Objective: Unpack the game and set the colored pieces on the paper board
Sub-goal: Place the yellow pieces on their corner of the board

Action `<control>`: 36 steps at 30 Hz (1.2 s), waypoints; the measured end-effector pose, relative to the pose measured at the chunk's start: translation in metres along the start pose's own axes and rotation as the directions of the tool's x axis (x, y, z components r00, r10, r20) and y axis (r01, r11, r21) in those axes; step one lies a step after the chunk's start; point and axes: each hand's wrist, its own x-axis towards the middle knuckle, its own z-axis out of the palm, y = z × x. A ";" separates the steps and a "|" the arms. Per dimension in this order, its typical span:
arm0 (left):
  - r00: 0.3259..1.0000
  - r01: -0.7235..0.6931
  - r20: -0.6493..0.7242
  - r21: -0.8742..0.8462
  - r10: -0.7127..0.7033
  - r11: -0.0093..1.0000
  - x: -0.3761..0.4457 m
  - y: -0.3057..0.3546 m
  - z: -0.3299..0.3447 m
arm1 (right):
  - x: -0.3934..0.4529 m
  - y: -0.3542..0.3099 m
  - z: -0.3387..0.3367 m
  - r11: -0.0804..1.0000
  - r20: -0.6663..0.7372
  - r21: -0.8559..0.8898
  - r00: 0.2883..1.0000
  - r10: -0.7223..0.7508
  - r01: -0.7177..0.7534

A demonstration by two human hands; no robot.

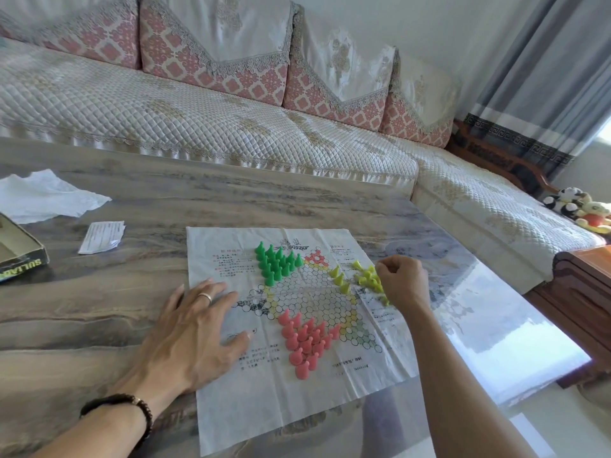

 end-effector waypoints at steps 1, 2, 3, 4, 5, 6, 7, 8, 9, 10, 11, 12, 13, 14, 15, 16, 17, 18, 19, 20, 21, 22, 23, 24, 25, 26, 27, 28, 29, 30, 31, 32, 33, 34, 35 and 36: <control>1.000 0.001 0.001 -0.002 -0.001 1.000 0.000 0.000 0.000 | 0.006 0.000 0.001 0.998 0.010 -0.061 0.999 -0.030 0.031; 1.000 0.000 -0.001 0.001 0.000 1.000 0.000 0.000 0.000 | 0.011 -0.001 0.002 0.990 0.024 -0.118 0.997 -0.072 0.074; 1.000 0.002 -0.005 0.004 -0.002 1.000 0.001 0.000 0.001 | 0.018 -0.004 0.003 0.979 0.039 -0.167 0.993 -0.115 0.120; 1.000 0.005 -0.011 0.005 -0.005 1.000 0.001 0.000 0.001 | 0.024 -0.008 0.004 0.966 0.061 -0.205 0.987 -0.147 0.157; 1.000 0.009 -0.014 0.001 -0.009 1.000 0.001 0.000 0.002 | 0.030 -0.013 0.005 0.950 0.096 -0.246 0.980 -0.174 0.193; 1.000 0.012 -0.016 -0.003 -0.012 1.000 0.001 0.000 0.002 | 0.035 -0.017 0.007 0.927 0.148 -0.295 0.970 -0.195 0.232; 1.000 0.014 -0.014 -0.006 -0.014 1.000 0.001 0.000 0.002 | 0.040 -0.020 0.011 0.897 0.207 -0.348 0.956 -0.209 0.272; 1.000 0.016 -0.012 -0.009 -0.016 1.000 0.001 0.000 0.002 | 0.044 -0.023 0.016 0.865 0.262 -0.401 0.942 -0.208 0.303; 1.000 0.019 -0.009 -0.011 -0.019 1.000 0.001 0.000 0.002 | 0.046 -0.024 0.021 0.835 0.302 -0.444 0.932 -0.202 0.325; 1.000 0.020 -0.007 -0.011 -0.020 1.000 0.000 0.000 0.001 | 0.047 -0.026 0.026 0.811 0.331 -0.475 0.923 -0.195 0.341; 1.000 0.019 -0.006 -0.009 -0.019 1.000 0.000 0.000 0.001 | 0.048 -0.026 0.030 0.794 0.346 -0.495 0.918 -0.194 0.354; 1.000 0.017 -0.006 -0.006 -0.017 1.000 0.000 0.000 0.000 | 0.047 -0.026 0.034 0.780 0.351 -0.508 0.915 -0.201 0.366; 1.000 0.016 -0.005 -0.005 -0.016 1.000 0.000 0.000 0.000 | 0.047 -0.026 0.037 0.770 0.353 -0.517 0.912 -0.207 0.375; 1.000 0.016 -0.005 -0.002 -0.016 1.000 0.000 0.000 -0.001 | 0.046 -0.026 0.039 0.762 0.351 -0.524 0.911 -0.215 0.381; 1.000 0.014 -0.005 0.002 -0.014 1.000 0.000 0.000 0.000 | 0.046 -0.026 0.040 0.766 0.339 -0.518 0.913 -0.226 0.382; 1.000 0.011 -0.006 0.008 -0.011 1.000 0.000 -0.001 -0.001 | 0.045 -0.025 0.039 0.788 0.311 -0.492 0.920 -0.238 0.370; 1.000 0.009 -0.005 0.013 -0.009 1.000 0.000 0.000 -0.001 | 0.045 -0.026 0.038 0.828 0.267 -0.438 0.930 -0.252 0.350; 1.000 0.007 -0.004 0.019 -0.007 1.000 0.000 0.000 -0.001 | 0.044 -0.027 0.035 0.874 0.211 -0.363 0.942 -0.260 0.322; 1.000 0.006 -0.004 0.021 -0.006 1.000 0.000 0.000 -0.001 | 0.042 -0.029 0.031 0.913 0.154 -0.276 0.952 -0.266 0.300; 1.000 0.007 -0.005 0.017 -0.007 1.000 -0.001 0.000 -0.001 | 0.038 -0.033 0.026 0.940 0.114 -0.192 0.958 -0.264 0.282; 1.000 0.007 -0.004 0.015 -0.007 1.000 -0.001 0.000 -0.001 | 0.034 -0.036 0.021 0.955 0.091 -0.121 0.961 -0.260 0.270; 1.000 0.006 -0.004 0.018 -0.006 1.000 -0.001 0.000 -0.001 | 0.029 -0.038 0.015 0.962 0.079 -0.071 0.962 -0.260 0.265; 1.000 0.005 -0.002 0.024 -0.005 1.000 -0.001 0.000 0.000 | 0.023 -0.040 0.010 0.963 0.068 -0.034 0.962 -0.264 0.267; 1.000 0.004 -0.003 0.028 -0.004 1.000 -0.001 0.000 0.000 | 0.017 -0.040 0.005 0.965 0.053 -0.005 0.963 -0.263 0.264; 1.000 0.004 0.000 0.029 -0.004 1.000 -0.001 0.000 0.000 | 0.011 -0.038 0.001 0.967 0.036 0.023 0.967 -0.254 0.253; 1.000 0.003 0.002 0.030 -0.003 1.000 -0.001 0.000 0.000 | 0.005 -0.035 -0.001 0.971 0.018 0.049 0.972 -0.233 0.232; 1.000 0.002 0.004 0.030 -0.002 1.000 -0.001 0.000 0.001 | -0.001 -0.031 -0.004 0.977 0.005 0.065 0.979 -0.202 0.201; 1.000 0.002 0.002 0.027 -0.002 1.000 -0.001 0.000 0.001 | -0.006 -0.026 -0.006 0.983 0.000 0.065 0.986 -0.169 0.169; 1.000 0.002 0.001 0.025 -0.002 1.000 -0.001 0.000 0.001 | -0.010 -0.022 -0.008 0.989 0.004 0.055 0.990 -0.139 0.139; 1.000 0.001 0.000 0.025 -0.001 1.000 0.000 0.000 0.001 | -0.013 -0.017 -0.009 0.992 0.017 0.046 0.993 -0.117 0.116; 1.000 0.002 0.001 0.027 -0.002 1.000 0.000 0.000 0.001 | -0.014 -0.013 -0.011 0.994 0.033 0.042 0.994 -0.104 0.102; 1.000 0.003 0.001 0.026 -0.003 1.000 0.000 0.000 0.001 | -0.015 -0.009 -0.013 0.995 0.049 0.037 0.994 -0.099 0.097; 1.000 0.002 0.003 0.024 -0.002 1.000 0.000 0.000 0.000 | -0.017 -0.006 -0.014 0.995 0.069 0.025 0.992 -0.101 0.100; 1.000 0.001 0.004 0.023 -0.001 1.000 0.001 0.001 0.000 | -0.018 -0.003 -0.015 0.994 0.101 0.005 0.989 -0.108 0.108; 1.000 0.001 0.005 0.023 -0.001 1.000 0.001 0.001 0.000 | -0.020 -0.001 -0.015 0.992 0.148 -0.022 0.982 -0.118 0.123; 1.000 0.001 0.003 0.024 -0.001 1.000 0.001 0.001 -0.001 | -0.022 0.000 -0.014 0.989 0.202 -0.050 0.971 -0.128 0.141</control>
